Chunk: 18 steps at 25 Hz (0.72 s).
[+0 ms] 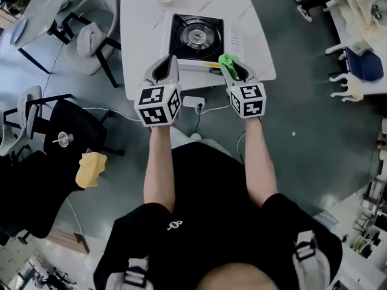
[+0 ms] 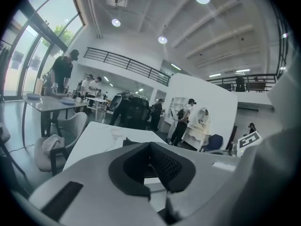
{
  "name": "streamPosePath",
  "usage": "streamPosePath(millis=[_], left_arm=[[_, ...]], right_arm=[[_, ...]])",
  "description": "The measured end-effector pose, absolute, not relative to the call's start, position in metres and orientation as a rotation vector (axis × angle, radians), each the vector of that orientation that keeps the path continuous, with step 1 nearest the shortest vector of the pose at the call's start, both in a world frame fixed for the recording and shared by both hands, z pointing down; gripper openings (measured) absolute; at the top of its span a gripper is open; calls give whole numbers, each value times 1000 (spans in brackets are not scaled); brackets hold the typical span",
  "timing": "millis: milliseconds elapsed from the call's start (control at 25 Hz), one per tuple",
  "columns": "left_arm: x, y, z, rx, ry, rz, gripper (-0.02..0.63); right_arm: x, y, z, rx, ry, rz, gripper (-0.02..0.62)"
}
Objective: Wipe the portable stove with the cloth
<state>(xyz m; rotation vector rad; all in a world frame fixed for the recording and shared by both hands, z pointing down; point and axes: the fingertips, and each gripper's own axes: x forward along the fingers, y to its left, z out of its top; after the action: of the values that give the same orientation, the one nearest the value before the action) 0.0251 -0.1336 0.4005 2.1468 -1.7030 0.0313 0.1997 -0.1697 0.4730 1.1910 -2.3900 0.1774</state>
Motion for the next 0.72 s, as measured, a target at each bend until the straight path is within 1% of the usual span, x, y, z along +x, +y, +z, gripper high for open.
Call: streamPosePath(millis=[200, 440, 720], left_arm=[[2, -147, 409, 2141, -1684, 87, -2], [-47, -165, 426, 2089, -1673, 94, -2], [-58, -175, 451, 2080, -1600, 119, -2]], right_arm=[[175, -191, 468, 1211, -2375, 132, 83], [142, -201, 497, 1203, -2270, 91, 83], [121, -201, 522, 1179, -2207, 129, 83]])
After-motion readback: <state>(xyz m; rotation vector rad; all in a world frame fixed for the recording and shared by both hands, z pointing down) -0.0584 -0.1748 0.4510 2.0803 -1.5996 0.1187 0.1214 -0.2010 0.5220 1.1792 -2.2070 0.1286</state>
